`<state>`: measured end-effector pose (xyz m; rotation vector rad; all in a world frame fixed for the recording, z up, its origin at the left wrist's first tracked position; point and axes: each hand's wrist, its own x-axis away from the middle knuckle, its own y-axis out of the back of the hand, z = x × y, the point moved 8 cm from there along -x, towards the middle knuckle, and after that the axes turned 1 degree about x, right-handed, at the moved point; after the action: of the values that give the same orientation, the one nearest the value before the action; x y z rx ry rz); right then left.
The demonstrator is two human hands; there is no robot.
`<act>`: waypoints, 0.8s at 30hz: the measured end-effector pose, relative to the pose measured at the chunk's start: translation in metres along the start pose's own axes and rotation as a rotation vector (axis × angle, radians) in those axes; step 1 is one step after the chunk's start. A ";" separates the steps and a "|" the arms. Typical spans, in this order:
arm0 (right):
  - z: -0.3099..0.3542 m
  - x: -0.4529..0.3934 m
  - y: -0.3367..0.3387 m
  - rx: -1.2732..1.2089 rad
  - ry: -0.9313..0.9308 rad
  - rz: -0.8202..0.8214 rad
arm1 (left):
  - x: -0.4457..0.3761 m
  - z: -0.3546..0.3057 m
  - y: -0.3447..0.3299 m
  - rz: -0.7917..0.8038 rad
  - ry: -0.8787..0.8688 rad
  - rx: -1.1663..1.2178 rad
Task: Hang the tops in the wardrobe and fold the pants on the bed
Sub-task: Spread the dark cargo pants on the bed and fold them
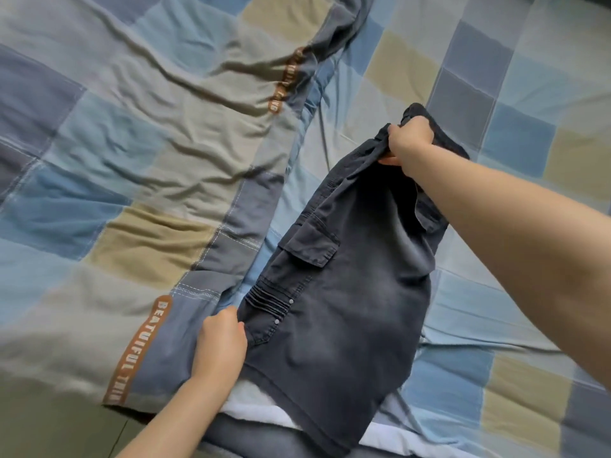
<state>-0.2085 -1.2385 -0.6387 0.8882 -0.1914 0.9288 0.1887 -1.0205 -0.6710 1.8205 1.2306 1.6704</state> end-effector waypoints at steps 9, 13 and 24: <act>-0.003 0.029 -0.004 -0.011 0.259 0.000 | -0.005 -0.009 -0.021 0.059 0.012 -0.157; -0.131 0.084 0.063 -0.030 0.066 -0.342 | 0.000 -0.012 -0.025 0.020 -0.044 -0.199; -0.302 0.221 -0.002 -0.561 -0.621 0.406 | -0.005 -0.006 -0.022 0.053 -0.028 -0.093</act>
<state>-0.1371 -0.8812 -0.7233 0.5899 -1.1440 0.8741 0.1766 -1.0141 -0.6892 1.8293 1.0837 1.6954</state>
